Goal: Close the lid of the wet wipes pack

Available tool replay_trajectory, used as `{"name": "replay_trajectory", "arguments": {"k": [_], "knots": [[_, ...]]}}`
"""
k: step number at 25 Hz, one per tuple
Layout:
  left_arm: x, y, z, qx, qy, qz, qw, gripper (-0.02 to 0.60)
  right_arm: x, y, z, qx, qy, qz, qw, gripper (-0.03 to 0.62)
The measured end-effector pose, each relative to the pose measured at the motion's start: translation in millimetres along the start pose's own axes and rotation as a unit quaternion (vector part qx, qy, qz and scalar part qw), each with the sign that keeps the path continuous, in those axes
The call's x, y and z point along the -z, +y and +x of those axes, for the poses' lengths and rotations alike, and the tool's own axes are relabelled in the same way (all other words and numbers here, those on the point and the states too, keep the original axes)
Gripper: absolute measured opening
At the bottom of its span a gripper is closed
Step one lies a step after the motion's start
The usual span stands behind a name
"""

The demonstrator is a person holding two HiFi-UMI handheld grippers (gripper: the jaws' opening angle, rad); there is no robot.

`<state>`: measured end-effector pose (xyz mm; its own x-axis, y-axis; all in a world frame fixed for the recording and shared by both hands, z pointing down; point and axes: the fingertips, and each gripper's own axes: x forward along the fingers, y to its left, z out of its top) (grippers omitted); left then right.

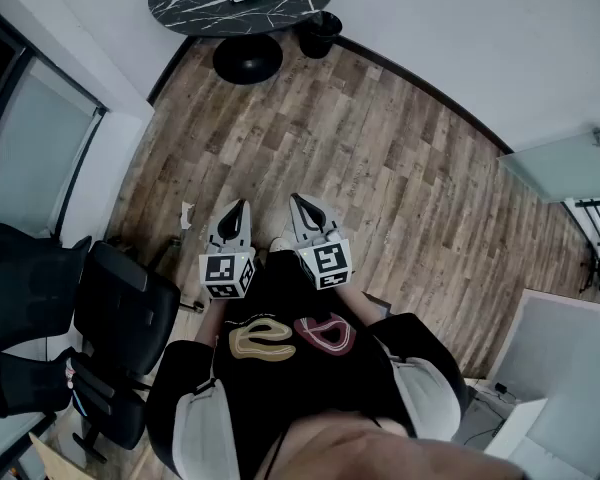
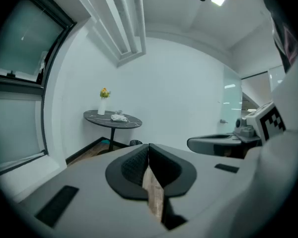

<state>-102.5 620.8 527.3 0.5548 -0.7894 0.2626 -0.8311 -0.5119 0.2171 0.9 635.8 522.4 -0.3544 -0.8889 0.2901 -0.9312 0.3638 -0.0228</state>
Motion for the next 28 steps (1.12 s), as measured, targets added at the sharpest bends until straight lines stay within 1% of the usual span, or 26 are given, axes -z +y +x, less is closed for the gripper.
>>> {"name": "replay_trajectory", "arguments": {"k": [5,9,15,19,23,28], "knots": [[-7,3,1,0.019,-0.004,0.001,0.9998,0.018,-2,7,5,0.003,0.004,-0.001,1.000,0.009],[-9,12,14,0.030,0.013,0.010,0.9994,0.018,-6,5,20,0.013,0.005,0.003,1.000,0.009],[-27,44,38,0.056,0.006,0.000,0.9984,0.018,-20,-3,53,0.044,-0.005,0.040,0.998,0.011],[-28,77,59,0.050,0.044,0.009,0.9978,0.018,-37,-7,82,0.059,-0.016,0.041,0.997,0.011],[-43,103,72,0.084,0.037,0.003,0.9957,0.018,-50,-2,114,0.072,-0.023,0.042,0.996,0.011],[-64,126,83,0.123,0.027,0.016,0.9919,0.018,-64,11,142,0.090,-0.025,0.044,0.995,0.011]]}}
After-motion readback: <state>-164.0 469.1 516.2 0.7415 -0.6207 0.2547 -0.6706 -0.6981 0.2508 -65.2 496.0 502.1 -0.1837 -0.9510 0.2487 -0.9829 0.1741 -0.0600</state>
